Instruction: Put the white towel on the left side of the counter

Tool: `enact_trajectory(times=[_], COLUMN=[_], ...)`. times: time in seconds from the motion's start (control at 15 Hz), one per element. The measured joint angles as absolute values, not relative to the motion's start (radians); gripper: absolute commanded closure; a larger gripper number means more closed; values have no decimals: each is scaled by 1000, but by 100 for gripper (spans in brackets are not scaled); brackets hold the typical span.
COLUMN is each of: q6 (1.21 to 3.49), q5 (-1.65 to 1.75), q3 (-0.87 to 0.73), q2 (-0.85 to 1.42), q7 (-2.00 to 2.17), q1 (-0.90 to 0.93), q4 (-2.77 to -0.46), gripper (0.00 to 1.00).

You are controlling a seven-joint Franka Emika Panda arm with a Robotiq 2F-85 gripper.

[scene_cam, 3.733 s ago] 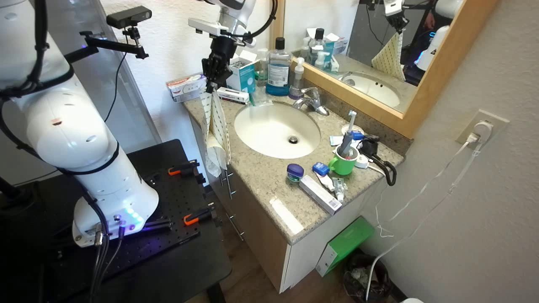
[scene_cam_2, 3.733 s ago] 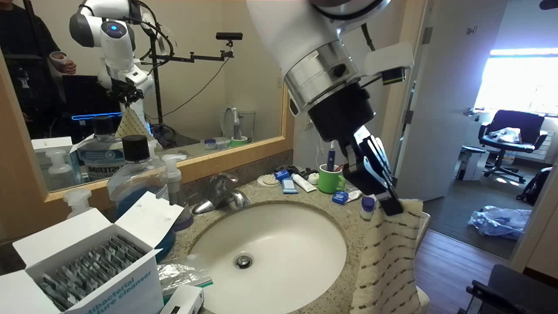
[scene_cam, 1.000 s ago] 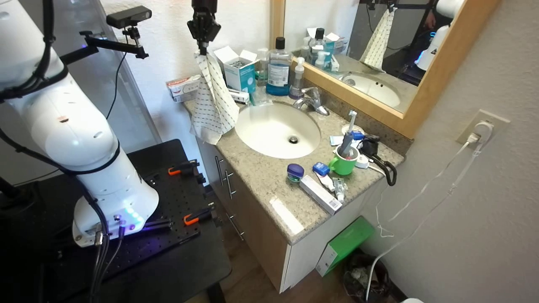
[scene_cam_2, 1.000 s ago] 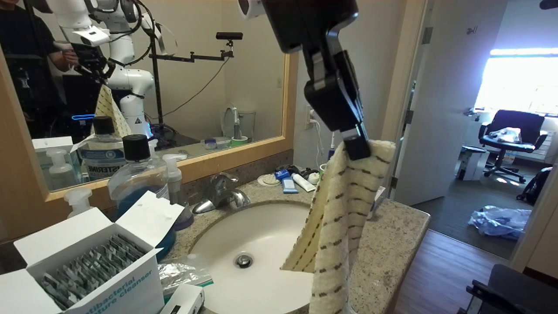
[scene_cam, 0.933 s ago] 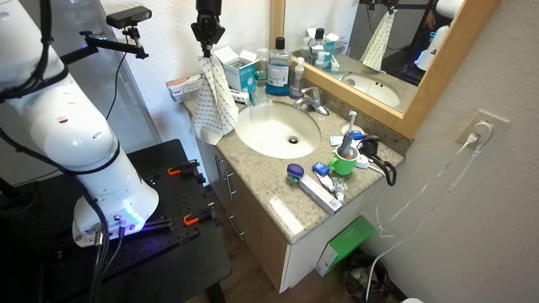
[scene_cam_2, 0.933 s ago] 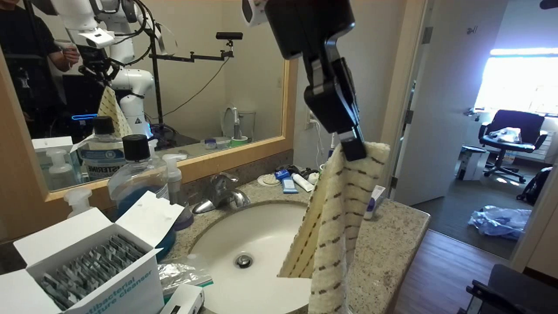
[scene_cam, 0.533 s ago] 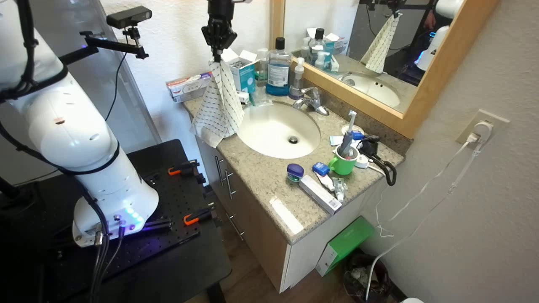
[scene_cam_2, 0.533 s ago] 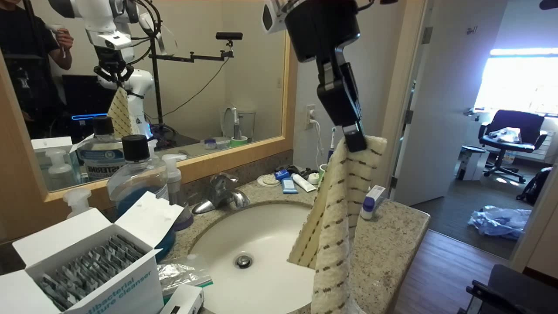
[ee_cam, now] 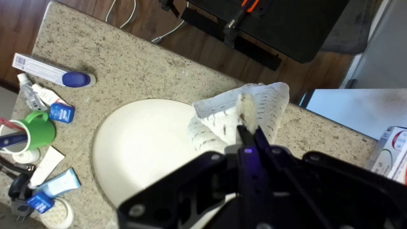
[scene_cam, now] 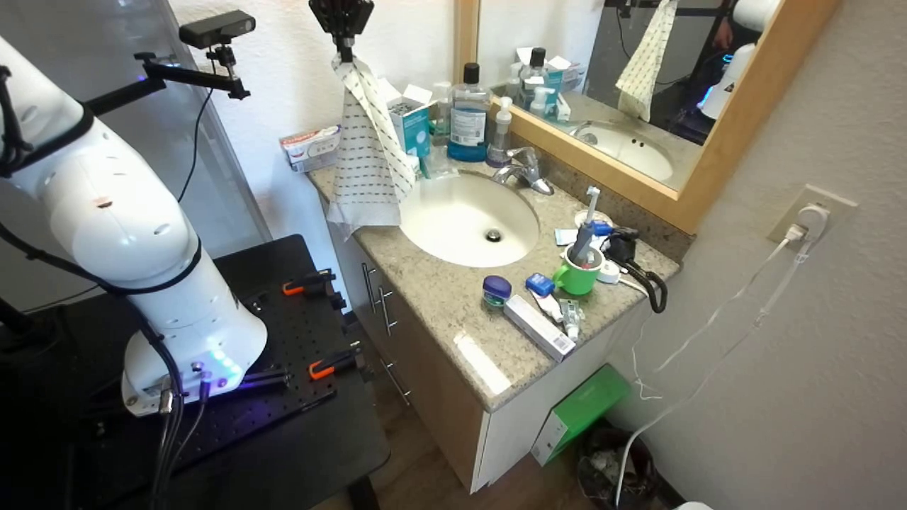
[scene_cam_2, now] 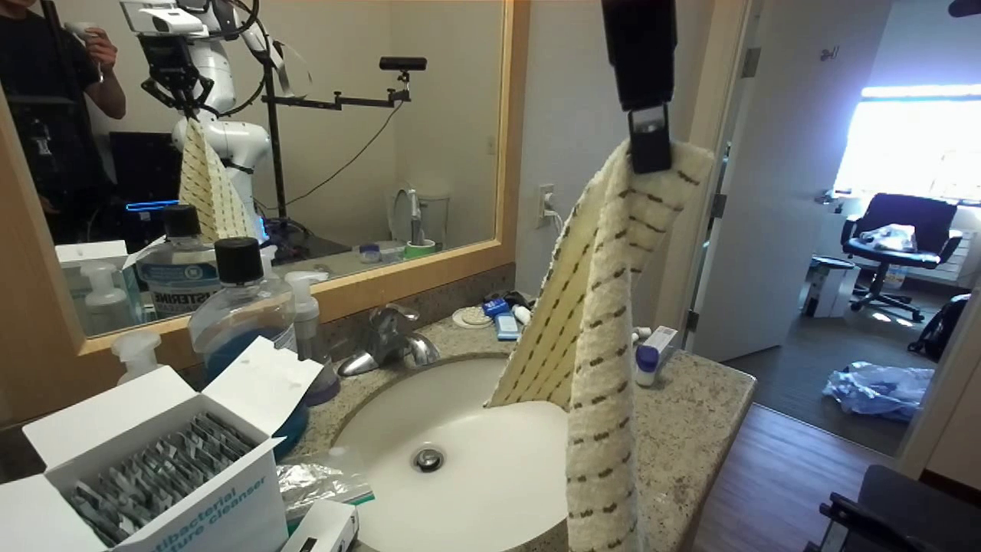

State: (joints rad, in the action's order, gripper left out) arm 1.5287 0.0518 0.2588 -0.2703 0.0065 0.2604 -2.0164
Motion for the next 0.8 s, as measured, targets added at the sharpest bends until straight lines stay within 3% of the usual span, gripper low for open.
enact_trajectory(times=[0.8], q6=[1528], q5=[86], q3=[352], q2=[-421], q7=[8], q1=[303], q4=[-2019], gripper=[99])
